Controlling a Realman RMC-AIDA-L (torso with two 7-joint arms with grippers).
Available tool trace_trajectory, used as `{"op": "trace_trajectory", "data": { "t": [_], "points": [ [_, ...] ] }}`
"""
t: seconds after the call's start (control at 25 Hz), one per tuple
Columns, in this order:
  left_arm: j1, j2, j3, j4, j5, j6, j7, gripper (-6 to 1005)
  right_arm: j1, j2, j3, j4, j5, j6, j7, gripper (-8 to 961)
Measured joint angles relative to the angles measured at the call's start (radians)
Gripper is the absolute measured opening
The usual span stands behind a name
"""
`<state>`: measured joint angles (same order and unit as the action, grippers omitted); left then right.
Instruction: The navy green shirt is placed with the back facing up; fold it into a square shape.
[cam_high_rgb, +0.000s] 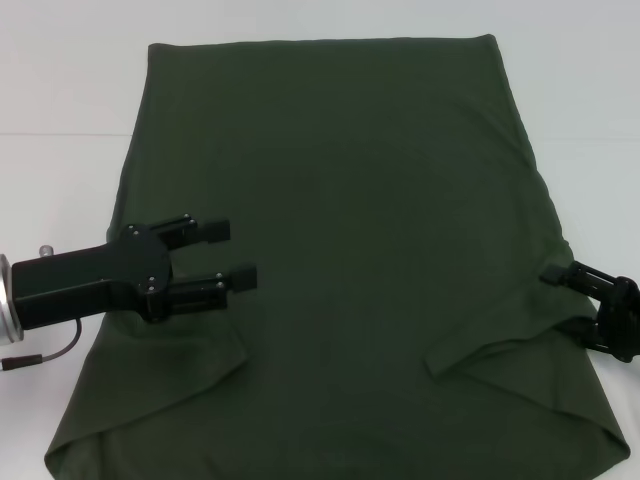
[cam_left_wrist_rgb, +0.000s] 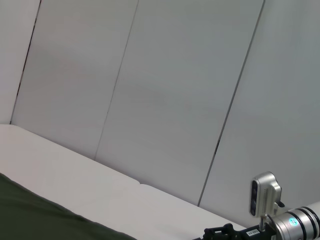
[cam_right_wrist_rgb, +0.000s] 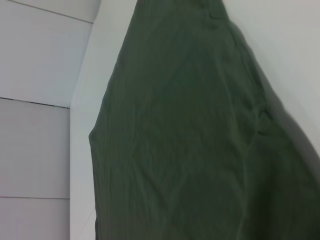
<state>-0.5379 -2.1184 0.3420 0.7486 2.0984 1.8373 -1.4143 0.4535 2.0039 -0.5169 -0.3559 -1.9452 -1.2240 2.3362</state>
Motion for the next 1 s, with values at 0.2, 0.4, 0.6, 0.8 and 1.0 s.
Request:
{"op": "trace_trajectory", "data": {
  "t": [0.2, 0.4, 0.6, 0.8, 1.0],
  "points": [
    [-0.002, 0.0, 0.0, 0.0, 0.0, 0.0, 0.001, 842, 0.009, 0.003, 0.0, 0.0, 0.0, 0.009, -0.004, 883],
    [-0.004, 0.0, 0.0, 0.0, 0.0, 0.0, 0.001, 841, 0.029, 0.004, 0.0, 0.0, 0.0, 0.015, -0.007, 869],
    [-0.005, 0.0, 0.0, 0.0, 0.0, -0.001, 0.002, 841, 0.051, 0.004, -0.007, 0.004, 0.0, 0.034, -0.008, 854],
    [-0.007, 0.001, 0.0, 0.0, 0.0, -0.002, 0.002, 841, 0.077, 0.004, -0.024, 0.006, 0.0, 0.045, -0.004, 840],
    [-0.006, 0.002, 0.0, 0.0, 0.0, -0.001, 0.002, 841, 0.073, 0.003, -0.039, 0.008, 0.0, 0.043, 0.007, 826]
  ]
}}
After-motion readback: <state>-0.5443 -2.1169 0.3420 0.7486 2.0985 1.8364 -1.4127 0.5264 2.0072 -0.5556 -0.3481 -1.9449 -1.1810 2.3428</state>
